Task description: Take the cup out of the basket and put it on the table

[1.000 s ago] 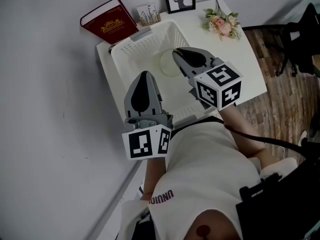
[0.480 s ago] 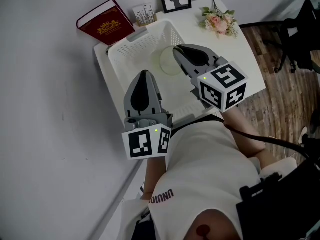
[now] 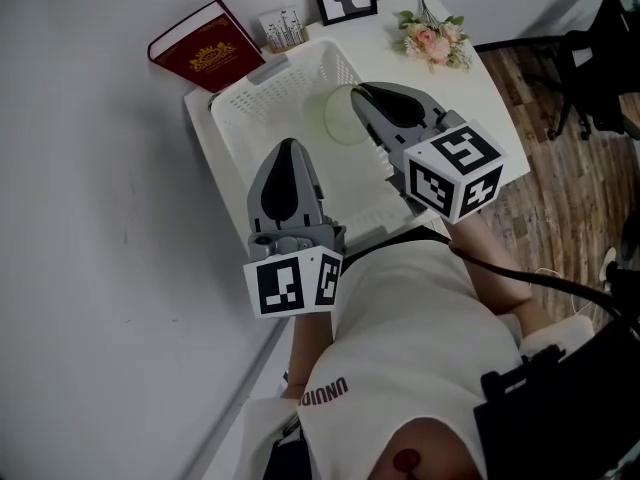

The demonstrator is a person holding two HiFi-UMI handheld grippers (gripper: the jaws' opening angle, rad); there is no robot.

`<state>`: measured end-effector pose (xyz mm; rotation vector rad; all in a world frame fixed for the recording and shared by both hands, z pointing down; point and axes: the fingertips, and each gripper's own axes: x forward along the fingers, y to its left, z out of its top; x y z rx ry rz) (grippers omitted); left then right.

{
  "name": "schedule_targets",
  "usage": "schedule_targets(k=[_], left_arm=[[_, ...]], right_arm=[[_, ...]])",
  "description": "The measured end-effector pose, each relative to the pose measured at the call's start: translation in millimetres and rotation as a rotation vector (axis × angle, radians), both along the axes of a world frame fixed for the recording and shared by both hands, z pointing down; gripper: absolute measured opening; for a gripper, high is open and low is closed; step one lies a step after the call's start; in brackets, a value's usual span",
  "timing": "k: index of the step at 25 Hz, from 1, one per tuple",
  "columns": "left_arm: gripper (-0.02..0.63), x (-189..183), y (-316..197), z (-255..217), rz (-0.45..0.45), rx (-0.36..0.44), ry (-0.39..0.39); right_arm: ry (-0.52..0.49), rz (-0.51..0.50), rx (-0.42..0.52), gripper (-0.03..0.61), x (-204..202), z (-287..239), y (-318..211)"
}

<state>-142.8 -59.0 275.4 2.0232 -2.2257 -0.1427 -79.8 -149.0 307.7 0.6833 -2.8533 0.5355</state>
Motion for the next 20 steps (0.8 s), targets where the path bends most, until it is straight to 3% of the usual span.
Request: schedule_targets(k=[20], left_arm=[[0.012, 14, -11, 0, 0.051, -0.004, -0.008]], right_arm=[[-0.020, 0.092, 0.012, 0.041, 30, -6, -18]])
